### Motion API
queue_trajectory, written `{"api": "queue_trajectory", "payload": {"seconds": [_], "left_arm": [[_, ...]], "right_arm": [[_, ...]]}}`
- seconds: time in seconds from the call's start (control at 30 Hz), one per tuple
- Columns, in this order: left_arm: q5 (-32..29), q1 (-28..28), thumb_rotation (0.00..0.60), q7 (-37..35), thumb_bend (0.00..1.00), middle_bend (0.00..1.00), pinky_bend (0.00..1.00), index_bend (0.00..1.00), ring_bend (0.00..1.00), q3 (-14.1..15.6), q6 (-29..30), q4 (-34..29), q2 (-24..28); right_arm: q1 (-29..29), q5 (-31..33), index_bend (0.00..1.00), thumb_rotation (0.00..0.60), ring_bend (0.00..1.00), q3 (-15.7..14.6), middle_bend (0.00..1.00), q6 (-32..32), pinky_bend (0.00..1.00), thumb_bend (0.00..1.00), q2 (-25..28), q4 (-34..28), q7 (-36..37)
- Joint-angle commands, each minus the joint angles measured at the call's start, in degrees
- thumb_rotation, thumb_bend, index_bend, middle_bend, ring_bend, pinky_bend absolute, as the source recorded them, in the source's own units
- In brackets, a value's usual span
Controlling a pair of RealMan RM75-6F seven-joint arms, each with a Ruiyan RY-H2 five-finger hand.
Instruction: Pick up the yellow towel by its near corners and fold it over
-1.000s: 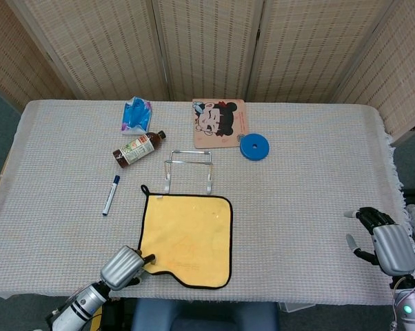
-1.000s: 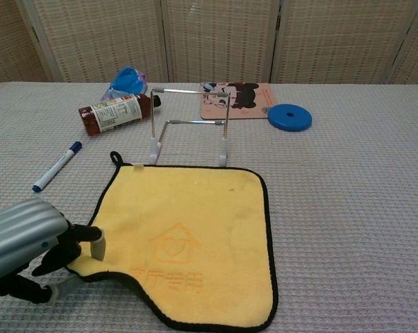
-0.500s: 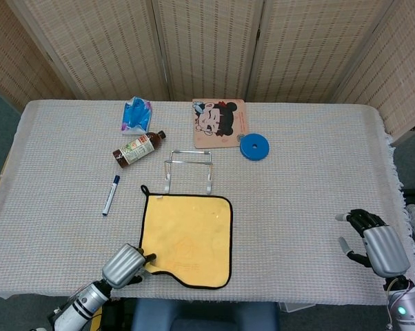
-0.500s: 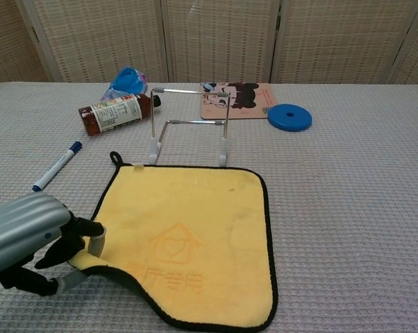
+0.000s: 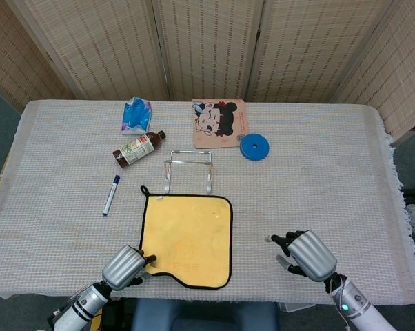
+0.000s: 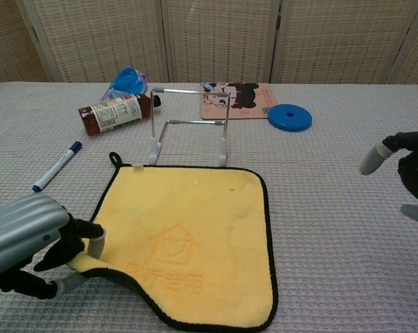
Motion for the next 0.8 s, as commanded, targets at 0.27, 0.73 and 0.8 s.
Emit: {"api": "queue_trajectory", "payload": {"seconds": [0.27,0.73,0.8], "left_arm": [[-0.1,0.3,0.6,-0.2,0.45,0.94,0.9,0.6,0.77,0.3,0.5,0.0,-0.2],[-0.3,0.9,0.6,-0.2,0.45,0.95,0.9,0.59,0.77,0.6,1.1,0.5,-0.8],[-0.3,1.0,0.6,-0.3,0.45,0.95,0.9,0.6,0.77,0.6,1.2,0.5,-0.8]], "right_arm": [[7.7,-0.8,0.36,0.6,0.94,-1.0,0.92,-12.7,1.0,0.34,-9.0,-0.7,-7.6],[12.2,5.1,0.38,0.6,0.95,-1.0,0.93,-22.2,1.0,0.28,-15.3,1.0,-14.6],[12.7,5.9,0.38,0.6,0.95,-0.9,0.93,-22.8,1.0,0.28,-15.9,1.3,-15.3]]}}
